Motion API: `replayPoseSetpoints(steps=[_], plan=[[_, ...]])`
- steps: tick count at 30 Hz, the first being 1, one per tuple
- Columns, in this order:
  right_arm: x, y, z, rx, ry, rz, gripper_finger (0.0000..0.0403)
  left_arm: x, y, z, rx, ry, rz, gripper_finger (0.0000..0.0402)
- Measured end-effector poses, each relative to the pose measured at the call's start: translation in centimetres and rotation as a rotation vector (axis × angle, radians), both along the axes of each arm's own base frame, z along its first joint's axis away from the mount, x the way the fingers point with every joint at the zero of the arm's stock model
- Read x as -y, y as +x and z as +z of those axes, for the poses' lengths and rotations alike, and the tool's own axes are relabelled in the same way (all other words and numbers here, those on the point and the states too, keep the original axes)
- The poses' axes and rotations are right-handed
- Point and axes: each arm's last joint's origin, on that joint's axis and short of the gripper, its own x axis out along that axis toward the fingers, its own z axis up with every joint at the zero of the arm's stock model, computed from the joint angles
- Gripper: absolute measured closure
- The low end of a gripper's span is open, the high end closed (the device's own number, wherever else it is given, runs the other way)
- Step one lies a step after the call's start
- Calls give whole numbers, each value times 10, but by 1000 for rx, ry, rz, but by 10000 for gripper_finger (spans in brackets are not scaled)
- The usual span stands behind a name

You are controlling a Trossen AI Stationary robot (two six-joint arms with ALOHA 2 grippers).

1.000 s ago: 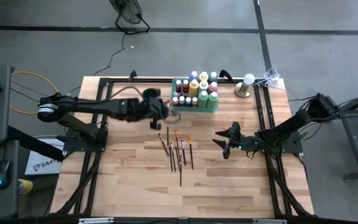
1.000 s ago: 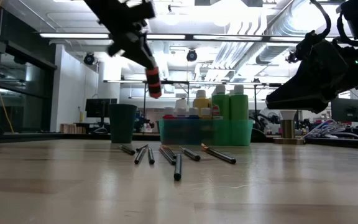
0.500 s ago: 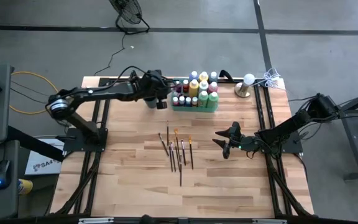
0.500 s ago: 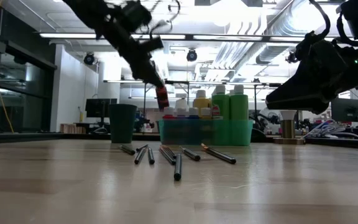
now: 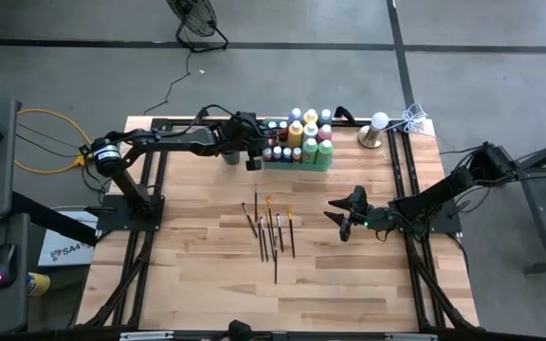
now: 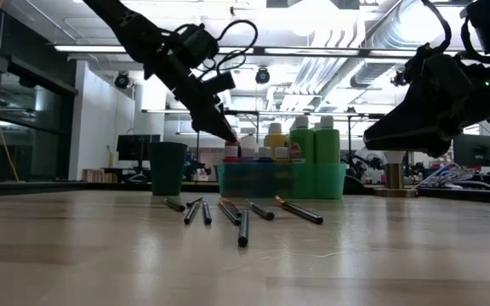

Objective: Pick & Place Paint Supplies
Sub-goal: Put the small orange paint bottle into the green bin

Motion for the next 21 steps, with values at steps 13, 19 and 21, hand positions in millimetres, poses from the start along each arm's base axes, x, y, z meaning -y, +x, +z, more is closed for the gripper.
replayPoseSetpoints(steps=[13, 19, 21], plan=[[0, 0, 0, 1, -1, -3, 214, -18, -1, 17, 16, -209, 99, 282], [0, 0, 0, 1, -1, -3, 214, -29, 3, 27, -22, -281, 153, 282], [0, 0, 0, 2, -1, -3, 214, -32, 9, 20, -53, -309, 146, 281]])
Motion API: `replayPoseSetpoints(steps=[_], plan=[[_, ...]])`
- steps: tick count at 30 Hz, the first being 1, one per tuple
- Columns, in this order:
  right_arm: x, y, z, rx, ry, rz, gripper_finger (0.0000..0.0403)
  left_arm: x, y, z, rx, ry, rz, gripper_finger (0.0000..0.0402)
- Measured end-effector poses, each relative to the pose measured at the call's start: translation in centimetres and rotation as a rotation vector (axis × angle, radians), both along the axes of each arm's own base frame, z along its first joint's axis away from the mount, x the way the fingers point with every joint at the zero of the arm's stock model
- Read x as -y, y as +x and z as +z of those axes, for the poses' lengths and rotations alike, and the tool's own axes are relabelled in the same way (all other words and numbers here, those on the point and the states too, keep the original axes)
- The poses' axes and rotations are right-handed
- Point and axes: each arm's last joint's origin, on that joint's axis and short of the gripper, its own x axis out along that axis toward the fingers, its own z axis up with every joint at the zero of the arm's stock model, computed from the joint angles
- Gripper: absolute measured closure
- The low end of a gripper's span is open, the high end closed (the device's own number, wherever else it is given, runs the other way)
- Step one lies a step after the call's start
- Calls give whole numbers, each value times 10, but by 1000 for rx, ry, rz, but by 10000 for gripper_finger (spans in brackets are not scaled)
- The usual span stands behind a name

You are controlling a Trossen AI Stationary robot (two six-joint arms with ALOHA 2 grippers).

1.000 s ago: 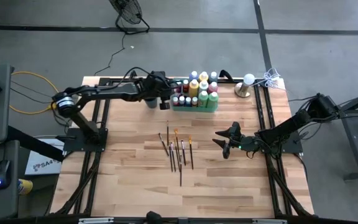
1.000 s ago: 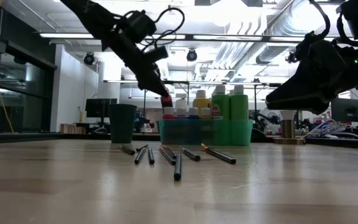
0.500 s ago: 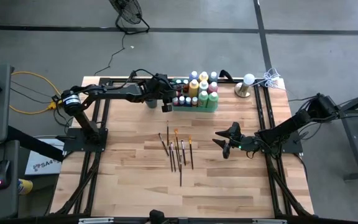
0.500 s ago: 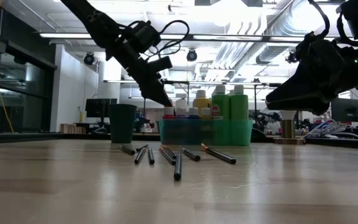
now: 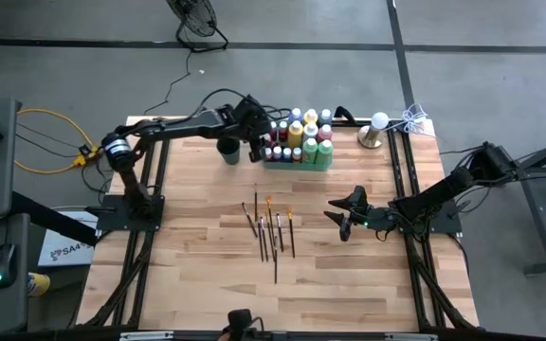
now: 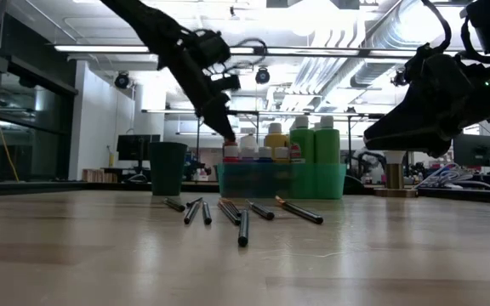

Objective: Pick & Place Paint Supplies
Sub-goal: Put the small orange paint bottle into the green bin

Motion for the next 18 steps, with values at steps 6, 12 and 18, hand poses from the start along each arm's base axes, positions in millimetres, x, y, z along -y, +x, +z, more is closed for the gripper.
replayPoseSetpoints(steps=[6, 12, 18], plan=[[0, 0, 0, -1, -1, 0, 214, -7, 13, -17, -55, -57, -4, 281], [0, 0, 0, -2, -3, 1, 214, -9, 16, -23, -62, -66, 1, 281], [0, 0, 0, -2, -3, 1, 214, -10, 17, -22, -46, -62, 6, 281]])
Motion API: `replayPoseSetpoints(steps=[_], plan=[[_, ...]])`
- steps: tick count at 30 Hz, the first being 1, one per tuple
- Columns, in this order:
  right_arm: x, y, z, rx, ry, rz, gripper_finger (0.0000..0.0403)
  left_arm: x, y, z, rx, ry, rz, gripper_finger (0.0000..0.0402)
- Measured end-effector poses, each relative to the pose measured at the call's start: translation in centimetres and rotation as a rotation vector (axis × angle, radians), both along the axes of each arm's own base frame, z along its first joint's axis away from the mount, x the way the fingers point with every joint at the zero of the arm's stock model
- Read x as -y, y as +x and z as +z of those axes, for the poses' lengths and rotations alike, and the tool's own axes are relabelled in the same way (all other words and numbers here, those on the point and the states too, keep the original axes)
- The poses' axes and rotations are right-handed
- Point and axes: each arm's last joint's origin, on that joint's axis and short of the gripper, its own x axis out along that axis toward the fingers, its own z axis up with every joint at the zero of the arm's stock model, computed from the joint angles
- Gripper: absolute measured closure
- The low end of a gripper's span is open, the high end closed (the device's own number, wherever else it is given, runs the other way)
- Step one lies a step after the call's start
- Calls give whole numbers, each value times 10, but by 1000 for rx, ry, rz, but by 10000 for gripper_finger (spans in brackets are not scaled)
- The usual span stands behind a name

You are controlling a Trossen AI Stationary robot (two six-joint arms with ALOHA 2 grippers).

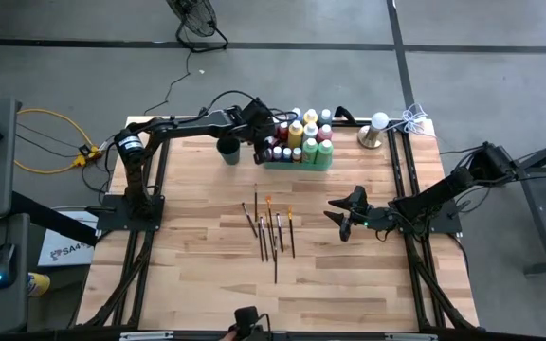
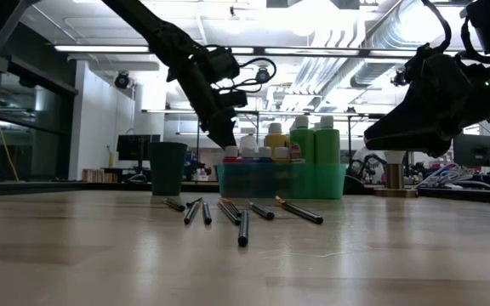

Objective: Pick & Place Paint Supplies
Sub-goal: Put the small orange paint bottle into the green bin

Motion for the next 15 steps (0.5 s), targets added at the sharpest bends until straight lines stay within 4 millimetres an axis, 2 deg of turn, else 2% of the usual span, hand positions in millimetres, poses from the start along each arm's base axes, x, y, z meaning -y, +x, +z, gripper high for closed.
replayPoseSetpoints(steps=[8, 15], plan=[[0, 0, 0, 0, 0, 0, 214, 0, 0, 0, 1, 11, -11, 270], [0, 0, 0, 0, 0, 0, 214, -1, 2, 2, 16, 25, -14, 191]])
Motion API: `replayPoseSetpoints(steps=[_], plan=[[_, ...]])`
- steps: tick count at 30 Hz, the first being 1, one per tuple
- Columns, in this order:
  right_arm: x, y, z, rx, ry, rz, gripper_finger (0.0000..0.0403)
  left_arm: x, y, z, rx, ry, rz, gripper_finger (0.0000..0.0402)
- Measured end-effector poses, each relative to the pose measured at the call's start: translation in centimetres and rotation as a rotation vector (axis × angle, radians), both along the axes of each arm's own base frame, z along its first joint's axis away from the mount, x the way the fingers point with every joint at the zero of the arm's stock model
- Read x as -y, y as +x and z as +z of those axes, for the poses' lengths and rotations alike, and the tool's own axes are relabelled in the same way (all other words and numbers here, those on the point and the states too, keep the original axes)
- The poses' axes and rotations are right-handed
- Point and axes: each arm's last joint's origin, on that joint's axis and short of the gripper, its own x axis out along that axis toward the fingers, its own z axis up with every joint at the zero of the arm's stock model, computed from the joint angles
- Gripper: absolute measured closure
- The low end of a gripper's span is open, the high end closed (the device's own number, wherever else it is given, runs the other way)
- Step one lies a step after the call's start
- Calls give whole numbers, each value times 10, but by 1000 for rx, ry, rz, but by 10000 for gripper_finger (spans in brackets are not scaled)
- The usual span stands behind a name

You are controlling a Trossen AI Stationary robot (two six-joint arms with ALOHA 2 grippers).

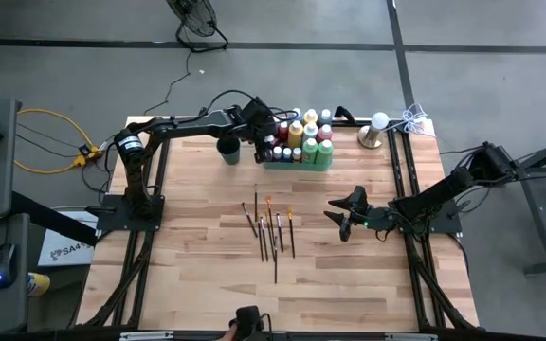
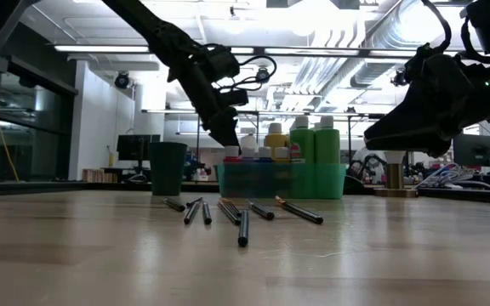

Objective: Pick & Place Paint Supplies
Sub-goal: Put the small orange paint bottle into the green bin, then put the gold black paint brush into the blue cup

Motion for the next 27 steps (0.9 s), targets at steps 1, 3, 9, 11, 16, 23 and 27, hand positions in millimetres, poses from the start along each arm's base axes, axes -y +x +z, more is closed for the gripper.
replayPoseSetpoints(steps=[1, 3, 9, 11, 16, 23, 27], plan=[[0, 0, 0, 0, 0, 0, 214, 0, 0, 0, 6, 4, 0, 181], [0, 0, 0, 0, 0, 0, 214, -1, 1, 1, 10, 9, -1, 164], [0, 0, 0, 0, 0, 1, 214, -1, -2, 8, 6, 57, 23, 152], [0, 0, 0, 0, 0, 1, 214, 0, -5, 16, 1, 106, 34, 151], [0, 0, 0, -3, 3, 8, 214, 6, -16, 46, 54, 167, 59, 151], [0, 0, 0, -3, 7, 12, 214, 22, -43, 89, 120, 172, 86, 151], [-1, 0, 0, 0, 16, 13, 214, 35, -59, 102, 135, 140, 76, 151]])
